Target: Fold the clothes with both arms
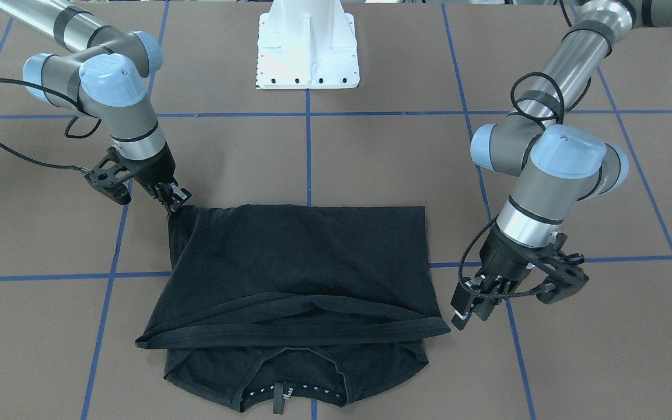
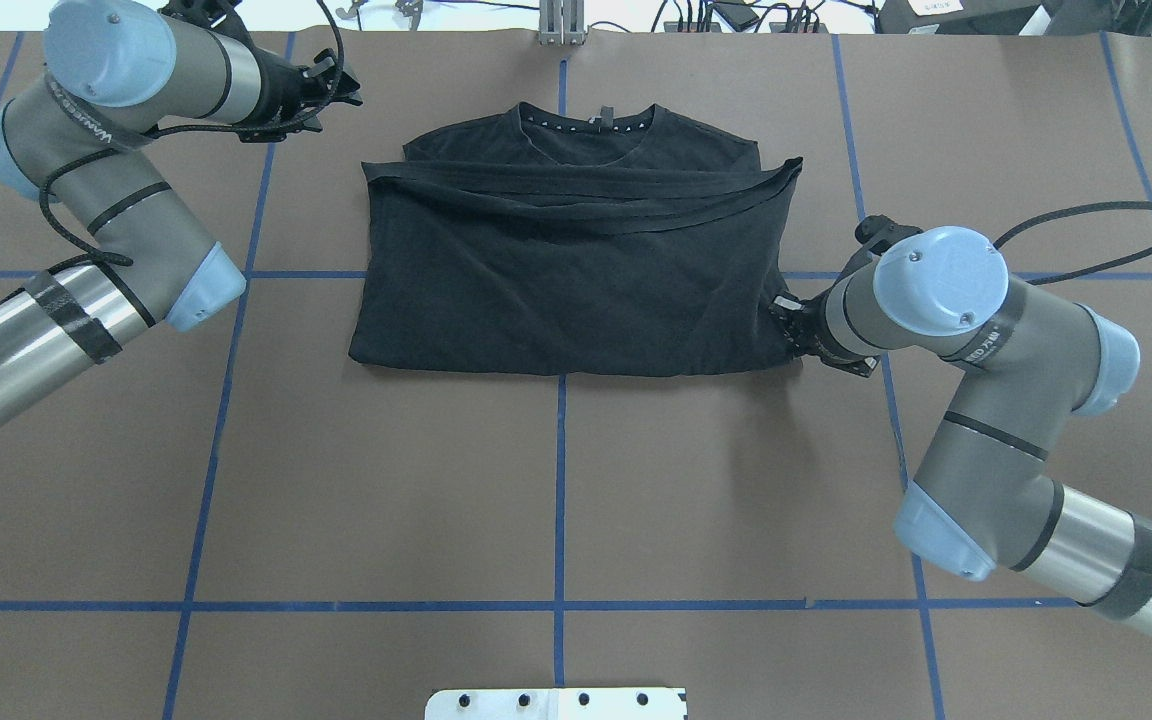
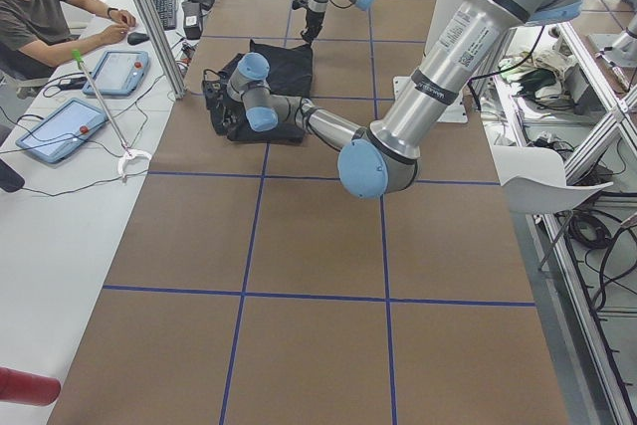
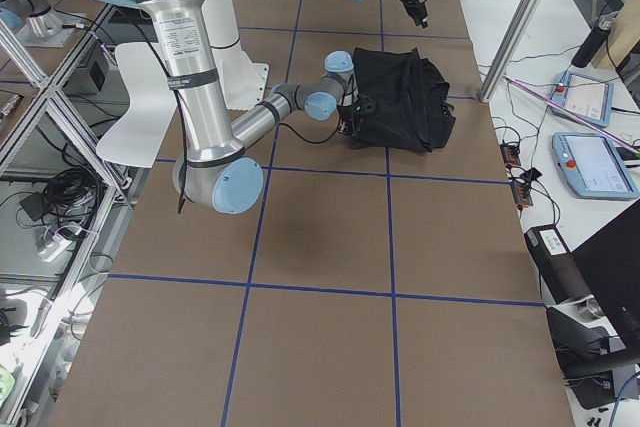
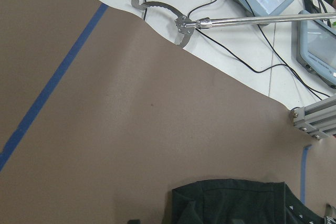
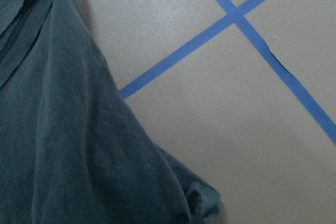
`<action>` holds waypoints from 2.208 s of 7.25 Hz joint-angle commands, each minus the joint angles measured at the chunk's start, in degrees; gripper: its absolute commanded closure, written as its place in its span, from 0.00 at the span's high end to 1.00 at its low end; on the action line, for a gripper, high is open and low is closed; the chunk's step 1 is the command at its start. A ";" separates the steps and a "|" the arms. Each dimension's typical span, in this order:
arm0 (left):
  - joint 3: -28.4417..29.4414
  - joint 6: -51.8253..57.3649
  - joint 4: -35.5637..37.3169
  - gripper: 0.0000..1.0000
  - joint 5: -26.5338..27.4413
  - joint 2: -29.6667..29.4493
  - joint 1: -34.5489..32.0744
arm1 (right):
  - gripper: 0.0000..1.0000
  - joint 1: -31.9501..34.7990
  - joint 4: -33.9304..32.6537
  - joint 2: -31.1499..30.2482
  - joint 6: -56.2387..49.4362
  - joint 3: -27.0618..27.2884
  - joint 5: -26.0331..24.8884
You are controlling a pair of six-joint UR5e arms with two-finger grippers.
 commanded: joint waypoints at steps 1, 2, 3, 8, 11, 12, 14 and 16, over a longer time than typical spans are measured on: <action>-3.16 0.00 1.02 0.65 -0.33 0.78 0.08 | 0.00 -3.30 -11.97 -6.63 0.00 14.84 2.40; -6.31 -0.09 2.25 0.65 -2.94 2.01 0.16 | 0.00 -9.77 -26.51 -6.48 2.26 24.85 2.42; -8.96 -0.18 4.00 0.65 -4.01 3.07 0.16 | 0.00 -16.80 -35.36 -5.09 8.38 30.17 2.59; -23.71 -1.83 21.80 0.73 -4.05 4.66 10.39 | 1.00 -22.09 -36.06 0.11 17.40 35.65 7.34; -25.17 -2.29 23.53 0.72 3.25 10.80 18.95 | 1.00 -11.35 -35.97 0.63 11.65 36.65 6.29; -24.55 -2.29 23.44 0.70 3.27 10.98 20.63 | 1.00 -9.77 -36.06 0.72 8.64 35.86 6.29; -23.84 -2.81 23.44 0.64 3.27 10.20 22.48 | 1.00 -7.39 -35.45 2.55 8.70 32.71 6.11; -22.44 -2.64 22.92 0.57 3.18 9.50 22.58 | 1.00 -6.32 -35.44 4.24 8.79 29.88 5.24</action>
